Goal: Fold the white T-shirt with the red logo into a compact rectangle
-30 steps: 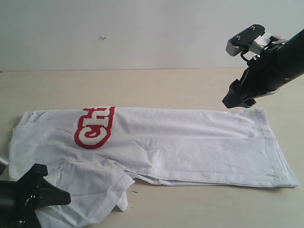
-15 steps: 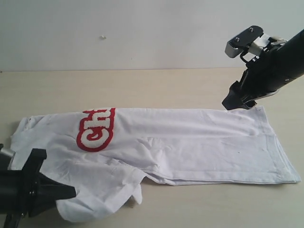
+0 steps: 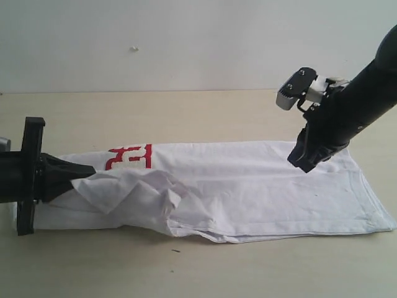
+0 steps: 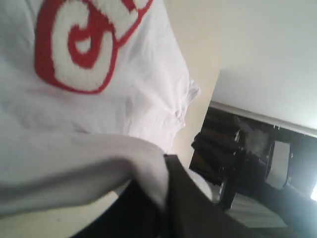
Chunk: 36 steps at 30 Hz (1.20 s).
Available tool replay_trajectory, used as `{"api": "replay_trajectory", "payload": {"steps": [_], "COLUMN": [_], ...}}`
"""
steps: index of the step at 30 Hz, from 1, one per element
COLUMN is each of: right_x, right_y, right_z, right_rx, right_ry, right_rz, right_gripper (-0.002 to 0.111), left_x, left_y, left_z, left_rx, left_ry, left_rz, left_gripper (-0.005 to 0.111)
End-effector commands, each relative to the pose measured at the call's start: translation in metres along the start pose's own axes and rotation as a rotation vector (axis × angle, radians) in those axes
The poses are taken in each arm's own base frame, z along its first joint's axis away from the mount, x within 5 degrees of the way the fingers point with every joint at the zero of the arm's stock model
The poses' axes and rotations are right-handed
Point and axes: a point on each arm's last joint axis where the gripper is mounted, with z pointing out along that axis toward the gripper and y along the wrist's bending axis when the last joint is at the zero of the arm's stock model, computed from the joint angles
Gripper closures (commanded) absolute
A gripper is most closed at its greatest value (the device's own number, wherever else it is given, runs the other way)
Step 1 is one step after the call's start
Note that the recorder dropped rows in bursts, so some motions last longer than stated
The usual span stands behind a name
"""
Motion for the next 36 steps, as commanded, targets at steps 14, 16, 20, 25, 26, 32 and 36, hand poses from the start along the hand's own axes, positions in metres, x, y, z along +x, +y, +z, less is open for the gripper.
{"api": "replay_trajectory", "payload": {"steps": [14, 16, 20, 25, 26, 32, 36], "right_x": [0.008, 0.010, 0.013, 0.015, 0.016, 0.020, 0.024], "right_y": [0.008, 0.008, 0.008, 0.008, 0.008, 0.008, 0.008], "right_z": [0.055, 0.060, 0.066, 0.070, 0.072, 0.080, 0.087], "right_rx": [-0.081, -0.089, -0.100, -0.108, -0.112, -0.126, -0.144], "right_ry": [0.115, 0.125, 0.140, 0.152, 0.157, 0.174, 0.193], "right_rz": [-0.050, -0.046, -0.043, -0.042, -0.042, -0.036, -0.029], "right_gripper": [0.104, 0.104, 0.104, 0.104, 0.104, 0.104, 0.104], "left_x": [-0.061, -0.064, -0.071, -0.082, -0.084, -0.090, -0.090], "left_y": [0.013, 0.016, 0.018, 0.016, 0.014, 0.013, 0.013], "left_z": [0.012, 0.016, 0.020, 0.022, 0.022, 0.020, 0.020], "left_rx": [-0.228, -0.229, -0.231, -0.248, -0.248, -0.273, -0.273], "left_ry": [-0.269, -0.260, -0.263, -0.306, -0.315, -0.354, -0.354], "left_rz": [-0.047, -0.058, -0.087, -0.088, -0.083, -0.069, -0.069], "left_gripper": [0.106, 0.106, 0.106, 0.106, 0.106, 0.106, 0.106]}}
